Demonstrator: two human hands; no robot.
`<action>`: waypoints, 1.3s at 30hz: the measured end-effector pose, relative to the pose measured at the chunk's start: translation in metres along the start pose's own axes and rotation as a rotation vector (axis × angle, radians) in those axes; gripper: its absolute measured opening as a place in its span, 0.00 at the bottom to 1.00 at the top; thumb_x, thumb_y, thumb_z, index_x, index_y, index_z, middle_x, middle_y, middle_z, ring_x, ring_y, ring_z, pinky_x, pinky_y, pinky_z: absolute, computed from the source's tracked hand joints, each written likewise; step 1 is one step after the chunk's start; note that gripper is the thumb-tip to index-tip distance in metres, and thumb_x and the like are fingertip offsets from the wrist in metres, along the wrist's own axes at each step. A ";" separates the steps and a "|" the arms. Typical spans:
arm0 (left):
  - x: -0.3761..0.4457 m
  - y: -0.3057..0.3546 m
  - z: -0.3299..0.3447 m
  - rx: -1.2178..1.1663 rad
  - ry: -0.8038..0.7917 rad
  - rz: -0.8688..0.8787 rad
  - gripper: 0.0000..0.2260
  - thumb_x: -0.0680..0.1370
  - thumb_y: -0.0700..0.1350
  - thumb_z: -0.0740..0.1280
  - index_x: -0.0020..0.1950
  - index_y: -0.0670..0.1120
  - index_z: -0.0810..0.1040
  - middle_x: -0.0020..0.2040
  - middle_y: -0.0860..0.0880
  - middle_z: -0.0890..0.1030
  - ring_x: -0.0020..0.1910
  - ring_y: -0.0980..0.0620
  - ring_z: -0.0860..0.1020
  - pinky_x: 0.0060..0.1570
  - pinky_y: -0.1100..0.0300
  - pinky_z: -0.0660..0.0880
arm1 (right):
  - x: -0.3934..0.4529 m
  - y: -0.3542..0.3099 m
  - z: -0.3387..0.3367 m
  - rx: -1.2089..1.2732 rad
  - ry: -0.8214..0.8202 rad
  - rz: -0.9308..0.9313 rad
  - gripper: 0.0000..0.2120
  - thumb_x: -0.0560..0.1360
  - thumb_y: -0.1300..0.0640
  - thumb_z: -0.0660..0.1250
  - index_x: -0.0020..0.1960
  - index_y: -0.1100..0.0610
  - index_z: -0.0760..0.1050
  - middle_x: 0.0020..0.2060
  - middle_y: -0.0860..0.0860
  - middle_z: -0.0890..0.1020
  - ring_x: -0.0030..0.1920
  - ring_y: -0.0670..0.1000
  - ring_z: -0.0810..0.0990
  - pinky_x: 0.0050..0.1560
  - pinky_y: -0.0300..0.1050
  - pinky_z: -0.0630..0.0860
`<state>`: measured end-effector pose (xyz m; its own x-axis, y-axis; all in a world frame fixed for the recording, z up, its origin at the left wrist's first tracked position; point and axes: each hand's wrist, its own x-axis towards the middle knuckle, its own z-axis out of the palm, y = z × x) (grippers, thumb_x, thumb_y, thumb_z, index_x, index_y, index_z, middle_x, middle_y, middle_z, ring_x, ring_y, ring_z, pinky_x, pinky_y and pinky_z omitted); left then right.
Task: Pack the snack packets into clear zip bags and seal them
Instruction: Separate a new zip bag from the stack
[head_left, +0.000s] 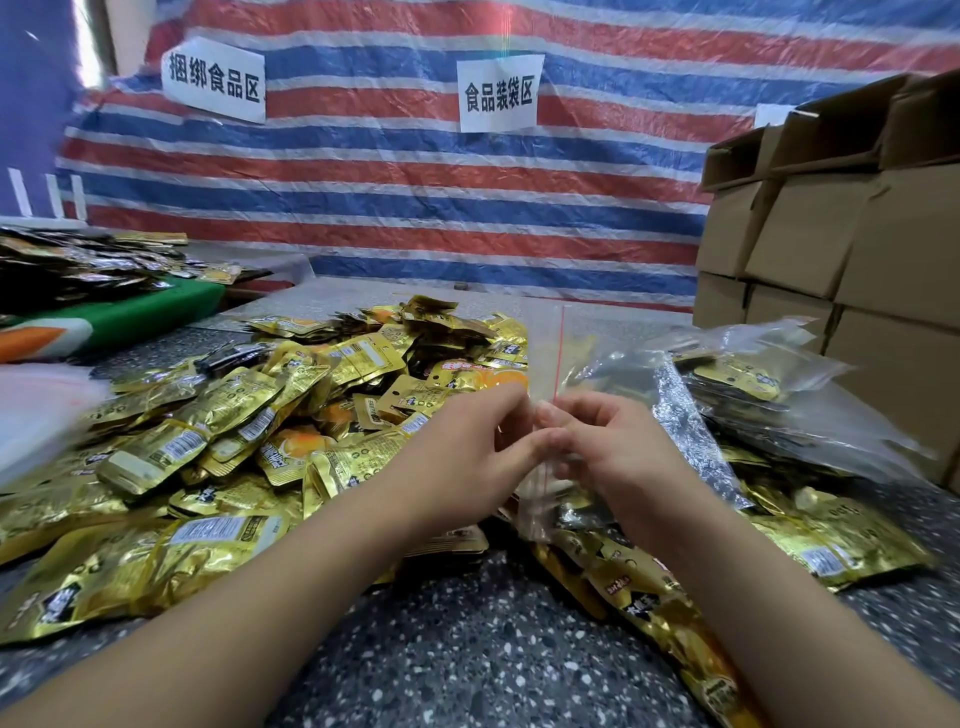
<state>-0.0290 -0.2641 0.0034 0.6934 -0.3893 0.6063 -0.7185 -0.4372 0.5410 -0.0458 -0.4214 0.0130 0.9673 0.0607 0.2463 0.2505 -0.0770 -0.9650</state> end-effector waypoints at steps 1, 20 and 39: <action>0.000 -0.001 0.000 -0.013 0.004 -0.011 0.13 0.77 0.54 0.70 0.39 0.46 0.74 0.32 0.52 0.75 0.30 0.58 0.68 0.31 0.64 0.65 | 0.000 0.000 0.000 0.001 -0.008 0.000 0.08 0.78 0.59 0.68 0.41 0.57 0.81 0.34 0.51 0.81 0.33 0.45 0.78 0.37 0.42 0.71; 0.002 0.004 -0.009 -0.101 -0.119 -0.100 0.09 0.78 0.43 0.70 0.41 0.38 0.79 0.30 0.50 0.73 0.27 0.58 0.66 0.29 0.62 0.64 | 0.002 0.002 -0.005 0.042 -0.068 0.024 0.14 0.65 0.49 0.73 0.36 0.59 0.75 0.30 0.54 0.80 0.31 0.49 0.77 0.31 0.37 0.71; -0.002 0.006 -0.013 0.250 -0.011 -0.023 0.21 0.80 0.45 0.61 0.71 0.63 0.69 0.30 0.57 0.75 0.25 0.60 0.72 0.24 0.64 0.63 | 0.008 0.004 -0.013 -0.302 0.445 -0.096 0.21 0.76 0.61 0.62 0.24 0.54 0.65 0.17 0.47 0.66 0.21 0.49 0.78 0.27 0.43 0.69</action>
<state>-0.0359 -0.2551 0.0130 0.7106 -0.3850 0.5890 -0.6680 -0.6322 0.3926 -0.0367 -0.4343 0.0124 0.8464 -0.3402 0.4097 0.2755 -0.3787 -0.8836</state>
